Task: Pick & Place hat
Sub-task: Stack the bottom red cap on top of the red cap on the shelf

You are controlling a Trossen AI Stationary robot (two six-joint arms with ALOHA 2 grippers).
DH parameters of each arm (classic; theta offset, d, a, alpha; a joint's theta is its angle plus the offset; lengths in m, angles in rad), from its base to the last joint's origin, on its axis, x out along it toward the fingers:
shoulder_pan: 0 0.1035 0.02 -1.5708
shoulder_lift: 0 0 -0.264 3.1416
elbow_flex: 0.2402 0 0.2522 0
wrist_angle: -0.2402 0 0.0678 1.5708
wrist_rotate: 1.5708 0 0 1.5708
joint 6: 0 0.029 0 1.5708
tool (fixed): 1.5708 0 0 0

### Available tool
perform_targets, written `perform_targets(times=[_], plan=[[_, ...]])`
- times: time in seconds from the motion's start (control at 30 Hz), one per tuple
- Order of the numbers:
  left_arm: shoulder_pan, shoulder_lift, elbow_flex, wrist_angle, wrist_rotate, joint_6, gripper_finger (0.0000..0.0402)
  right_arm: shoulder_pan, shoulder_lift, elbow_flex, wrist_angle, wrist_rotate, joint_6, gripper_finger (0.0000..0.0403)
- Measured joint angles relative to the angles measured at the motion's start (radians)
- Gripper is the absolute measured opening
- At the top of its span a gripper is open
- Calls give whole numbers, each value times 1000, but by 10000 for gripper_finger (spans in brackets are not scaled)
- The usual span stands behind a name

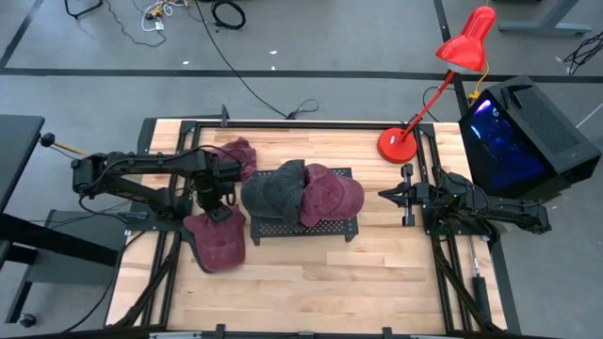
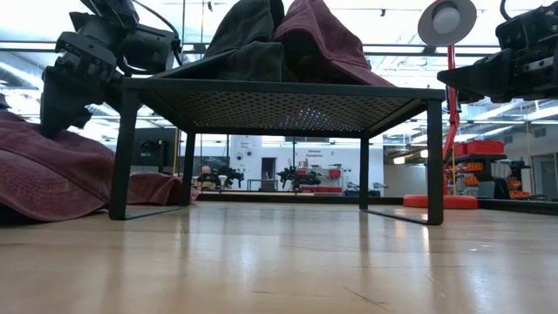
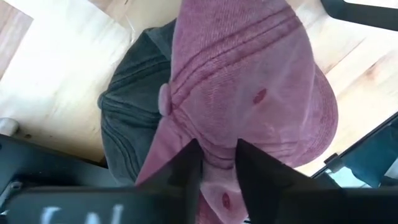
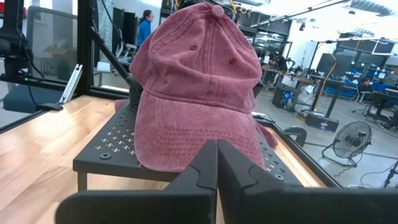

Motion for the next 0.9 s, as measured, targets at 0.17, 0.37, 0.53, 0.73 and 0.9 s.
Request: perform_targets(times=[0.17, 0.37, 0.53, 0.73, 0.9], plan=[[0, 0, 0, 0, 11, 0, 49, 0, 0, 0, 0, 0, 0, 4], [0, -5, 14, -22, 23, 0, 12, 0, 0, 0, 0, 0, 0, 4], [0, -22, 56, -78, 17, 0, 18, 0, 0, 0, 0, 0, 0, 4], [-1, -35, 147, -183, 9, -25, 12, 0, 0, 0, 0, 0, 0, 4], [-27, -34, 230, -246, 12, -27, 14, 0, 0, 0, 0, 0, 0, 4]])
